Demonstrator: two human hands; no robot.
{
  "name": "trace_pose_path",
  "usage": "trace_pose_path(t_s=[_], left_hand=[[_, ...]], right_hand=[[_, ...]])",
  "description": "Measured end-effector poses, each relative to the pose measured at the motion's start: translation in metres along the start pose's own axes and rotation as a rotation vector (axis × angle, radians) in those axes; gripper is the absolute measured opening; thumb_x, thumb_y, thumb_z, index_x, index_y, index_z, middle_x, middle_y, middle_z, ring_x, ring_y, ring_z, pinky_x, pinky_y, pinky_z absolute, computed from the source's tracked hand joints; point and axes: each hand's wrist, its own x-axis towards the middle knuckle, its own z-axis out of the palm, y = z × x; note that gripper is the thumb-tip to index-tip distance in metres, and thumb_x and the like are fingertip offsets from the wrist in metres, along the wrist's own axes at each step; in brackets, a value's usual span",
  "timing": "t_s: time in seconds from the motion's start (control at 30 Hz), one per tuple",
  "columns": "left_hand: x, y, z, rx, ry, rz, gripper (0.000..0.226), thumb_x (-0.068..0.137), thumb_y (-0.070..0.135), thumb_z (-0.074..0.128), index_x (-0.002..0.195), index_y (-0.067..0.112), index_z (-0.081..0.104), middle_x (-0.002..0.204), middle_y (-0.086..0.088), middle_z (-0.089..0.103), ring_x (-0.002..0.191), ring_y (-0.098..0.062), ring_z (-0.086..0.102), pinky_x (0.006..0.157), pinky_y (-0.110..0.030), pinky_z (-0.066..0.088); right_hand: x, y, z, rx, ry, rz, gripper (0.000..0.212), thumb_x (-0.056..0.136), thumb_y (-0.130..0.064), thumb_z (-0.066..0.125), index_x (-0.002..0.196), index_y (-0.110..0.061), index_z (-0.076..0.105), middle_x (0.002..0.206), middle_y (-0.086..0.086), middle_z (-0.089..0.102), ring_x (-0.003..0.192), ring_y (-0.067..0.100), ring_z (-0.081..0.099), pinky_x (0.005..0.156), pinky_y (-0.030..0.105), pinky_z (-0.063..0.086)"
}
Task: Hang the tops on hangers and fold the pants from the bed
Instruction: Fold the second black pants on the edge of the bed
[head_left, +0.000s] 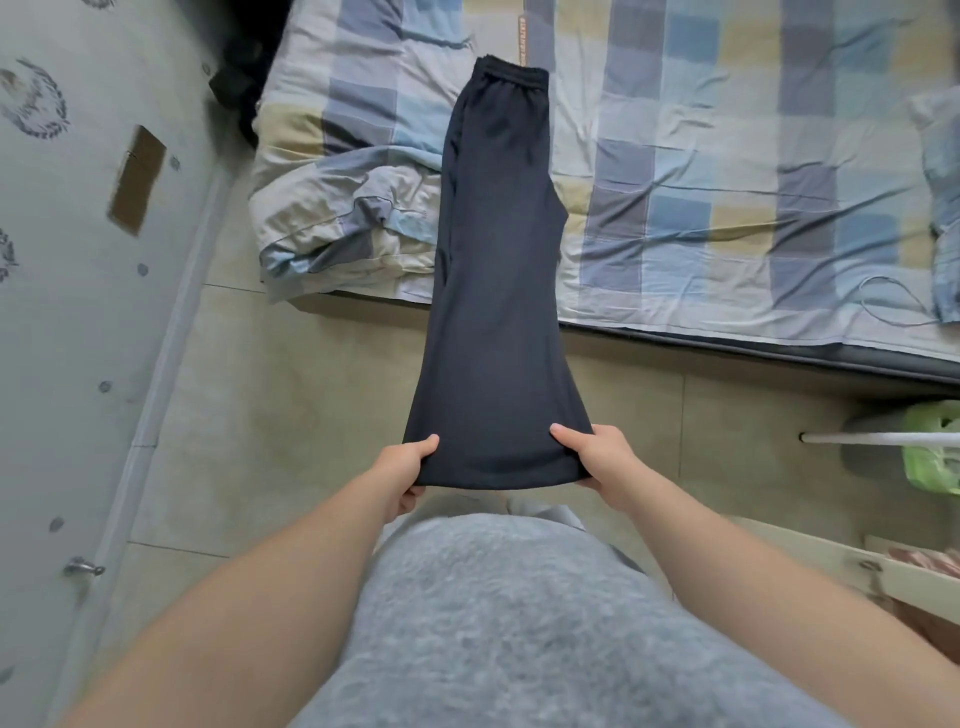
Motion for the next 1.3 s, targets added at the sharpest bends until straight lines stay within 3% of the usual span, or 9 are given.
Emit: trace_pose_path(t_s=[0.27,0.4,0.53,0.77,0.87,1.1,1.3], left_hand=[[-0.044,-0.083,-0.008,0.101,0.046,-0.102,0.028,0.094,0.036,0.062,0.082,0.019,0.044,0.054,0.005,0.028,0.036,-0.008,0.017,0.036,-0.014,0.010],[-0.052,-0.080,-0.006,0.083,0.057,-0.077,0.026,0.092,0.036,0.062,0.083,0.021,0.043,0.059,0.005,0.030,0.039,-0.009,0.019,0.039,-0.015,0.012],[-0.055,-0.048,-0.003,0.018,0.099,0.004,0.018,0.091,0.035,0.063,0.086,0.023,0.050,0.067,0.006,0.039,0.042,-0.009,0.027,0.040,-0.014,0.018],[-0.051,0.055,0.005,-0.214,0.048,0.156,0.015,0.093,0.031,0.057,0.083,0.022,0.052,0.066,0.005,0.045,0.045,-0.011,0.032,0.037,-0.012,0.021],[-0.041,0.117,0.005,-0.255,0.008,0.184,0.018,0.093,0.031,0.057,0.083,0.018,0.050,0.062,0.002,0.044,0.045,-0.011,0.034,0.038,-0.015,0.020],[-0.009,0.279,-0.008,-0.257,-0.091,0.147,0.015,0.095,0.031,0.053,0.093,0.017,0.052,0.061,0.003,0.046,0.044,-0.009,0.035,0.035,-0.018,0.022],[0.040,0.415,-0.013,-0.208,-0.132,0.121,0.020,0.097,0.030,0.047,0.081,0.019,0.051,0.061,0.005,0.046,0.048,-0.009,0.035,0.037,-0.017,0.020]], right_hand=[[-0.071,0.096,0.000,-0.048,-0.009,0.101,0.019,0.088,-0.029,0.076,0.094,-0.017,0.063,0.095,0.002,0.071,0.082,0.018,0.067,0.063,0.029,0.056],[-0.080,0.089,-0.004,-0.031,-0.009,0.051,0.021,0.088,-0.030,0.075,0.100,-0.017,0.064,0.098,0.000,0.071,0.083,0.016,0.067,0.058,0.025,0.053],[-0.077,0.064,-0.004,0.073,0.008,0.020,0.027,0.088,-0.029,0.076,0.107,-0.012,0.065,0.104,0.004,0.071,0.088,0.019,0.066,0.064,0.028,0.054],[-0.042,-0.029,-0.006,0.258,0.048,-0.016,0.027,0.087,-0.022,0.077,0.108,-0.011,0.064,0.097,0.005,0.070,0.082,0.018,0.065,0.062,0.029,0.054],[-0.016,-0.087,-0.003,0.279,0.073,-0.054,0.017,0.087,-0.023,0.077,0.097,-0.013,0.067,0.091,0.004,0.069,0.079,0.018,0.065,0.063,0.030,0.053],[0.050,-0.226,0.011,0.353,0.136,-0.004,0.013,0.091,-0.022,0.072,0.097,-0.014,0.064,0.091,0.004,0.068,0.079,0.019,0.066,0.065,0.029,0.054],[0.127,-0.334,0.028,0.468,0.202,0.056,0.011,0.092,-0.023,0.070,0.093,-0.016,0.061,0.088,0.004,0.065,0.073,0.017,0.064,0.061,0.028,0.055]])
